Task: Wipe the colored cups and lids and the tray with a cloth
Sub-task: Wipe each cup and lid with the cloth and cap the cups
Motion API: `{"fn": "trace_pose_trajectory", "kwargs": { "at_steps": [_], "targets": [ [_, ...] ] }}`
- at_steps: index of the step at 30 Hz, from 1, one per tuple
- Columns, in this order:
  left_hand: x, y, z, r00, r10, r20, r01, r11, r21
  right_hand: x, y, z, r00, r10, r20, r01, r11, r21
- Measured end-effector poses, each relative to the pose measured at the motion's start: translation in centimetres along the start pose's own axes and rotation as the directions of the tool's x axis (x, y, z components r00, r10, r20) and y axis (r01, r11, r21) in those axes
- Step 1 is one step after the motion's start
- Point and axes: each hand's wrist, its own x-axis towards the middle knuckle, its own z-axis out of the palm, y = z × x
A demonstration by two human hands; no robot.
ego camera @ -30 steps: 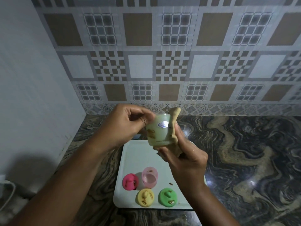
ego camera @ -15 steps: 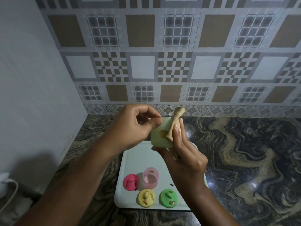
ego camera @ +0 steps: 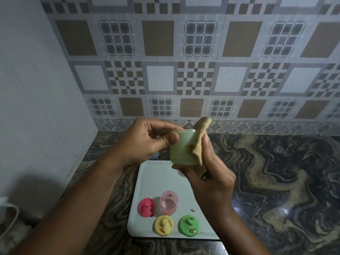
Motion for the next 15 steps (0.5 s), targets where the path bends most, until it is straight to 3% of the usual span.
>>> {"fn": "trace_pose_trajectory", "kwargs": {
  "at_steps": [5,11,15],
  "targets": [
    [-0.2,0.5,1.1,0.991,0.075,-0.111,-0.051,0.976,0.211,-0.1,0.2,0.1,0.991,-0.124,0.052,0.130,0.985,-0.113],
    [0.1,-0.1,0.1,0.995,0.010,-0.103,0.003,0.991,0.133,-0.1,-0.1,0.1,0.995,0.088,-0.037,-0.085,0.993,0.076],
    [0.4,-0.3,0.3,0.992,-0.010,-0.124,0.025,0.992,0.120,-0.4,0.4,0.3,0.999,-0.021,0.024,0.022,0.999,-0.034]
  ]
}}
